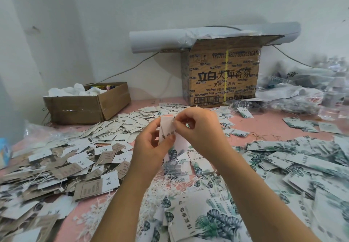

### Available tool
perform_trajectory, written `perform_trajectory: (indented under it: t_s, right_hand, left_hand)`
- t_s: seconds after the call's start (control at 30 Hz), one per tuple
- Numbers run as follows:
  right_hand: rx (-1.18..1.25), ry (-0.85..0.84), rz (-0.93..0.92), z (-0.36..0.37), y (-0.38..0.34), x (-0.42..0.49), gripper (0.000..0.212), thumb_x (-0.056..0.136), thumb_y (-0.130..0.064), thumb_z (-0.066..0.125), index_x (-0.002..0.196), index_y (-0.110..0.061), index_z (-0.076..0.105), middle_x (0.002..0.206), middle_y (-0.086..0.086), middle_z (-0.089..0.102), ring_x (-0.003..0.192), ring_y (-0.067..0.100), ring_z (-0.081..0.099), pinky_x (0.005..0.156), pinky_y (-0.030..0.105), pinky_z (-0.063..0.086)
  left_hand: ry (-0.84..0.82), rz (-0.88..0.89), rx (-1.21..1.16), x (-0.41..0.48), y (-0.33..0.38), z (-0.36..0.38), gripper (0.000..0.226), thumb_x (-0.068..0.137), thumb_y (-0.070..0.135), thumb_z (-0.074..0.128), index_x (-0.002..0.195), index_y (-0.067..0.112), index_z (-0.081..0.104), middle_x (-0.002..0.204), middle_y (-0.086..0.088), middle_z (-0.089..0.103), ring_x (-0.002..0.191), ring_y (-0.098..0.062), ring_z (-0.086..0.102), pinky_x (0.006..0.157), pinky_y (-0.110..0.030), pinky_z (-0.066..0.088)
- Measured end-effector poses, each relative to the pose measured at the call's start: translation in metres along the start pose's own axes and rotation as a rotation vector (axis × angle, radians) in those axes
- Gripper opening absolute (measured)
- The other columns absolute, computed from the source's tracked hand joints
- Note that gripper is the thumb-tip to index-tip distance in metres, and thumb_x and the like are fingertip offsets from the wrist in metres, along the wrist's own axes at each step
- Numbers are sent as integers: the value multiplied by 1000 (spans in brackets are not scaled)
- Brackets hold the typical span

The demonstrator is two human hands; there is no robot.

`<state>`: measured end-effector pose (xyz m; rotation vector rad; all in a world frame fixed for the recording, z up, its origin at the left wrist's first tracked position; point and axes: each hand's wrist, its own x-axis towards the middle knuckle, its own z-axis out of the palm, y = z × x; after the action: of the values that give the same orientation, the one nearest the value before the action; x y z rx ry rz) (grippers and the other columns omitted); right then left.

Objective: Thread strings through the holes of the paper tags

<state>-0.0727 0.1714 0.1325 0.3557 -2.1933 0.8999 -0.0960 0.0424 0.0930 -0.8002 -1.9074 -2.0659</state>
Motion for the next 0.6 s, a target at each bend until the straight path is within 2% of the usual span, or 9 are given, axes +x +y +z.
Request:
perform_trajectory:
  t_s: [0.13, 0.27, 0.4, 0.5, 0.6]
  right_hand:
    - [-4, 5, 6, 3, 0, 0, 8, 81, -9, 63, 76, -12, 69, 58, -22, 46, 58, -14, 46, 55, 7, 35]
    - [-3, 18, 20, 2, 1, 0, 9, 82, -10, 63, 76, -13, 68, 57, -22, 46, 58, -14, 46, 52, 7, 33]
    - [43, 21, 22, 2, 2, -1, 11, 83, -9, 63, 74, -15, 67, 57, -21, 48, 57, -12, 47, 54, 6, 34]
    - [64, 19, 38, 2, 2, -1, 9, 84, -12, 63, 77, -15, 68, 59, -21, 49, 56, -10, 47, 53, 7, 35]
    - [89, -22, 18, 2, -1, -2, 8, 84, -12, 64, 80, -15, 69, 60, -21, 50, 56, -8, 48, 54, 9, 38]
  left_hand:
    - [14, -1, -15, -1, 2, 0, 35, 89, 4, 57, 95, 37, 67, 88, 5, 73, 78, -8, 68, 66, -23, 55]
    - [20, 2, -30, -1, 3, 2, 37, 89, 6, 57, 86, 40, 71, 83, 5, 73, 74, -7, 67, 63, -22, 55]
    - [16, -1, -82, -1, 6, 4, 21, 83, 28, 56, 83, 39, 74, 82, 9, 73, 76, -2, 66, 64, -16, 53]
    - [44, -51, -181, 1, 5, 1, 34, 94, 23, 45, 81, 32, 75, 79, 8, 72, 73, -1, 66, 61, -14, 50]
    - [30, -96, -276, 2, 7, -2, 22, 80, 22, 55, 79, 29, 76, 79, 5, 72, 71, -5, 66, 61, -18, 52]
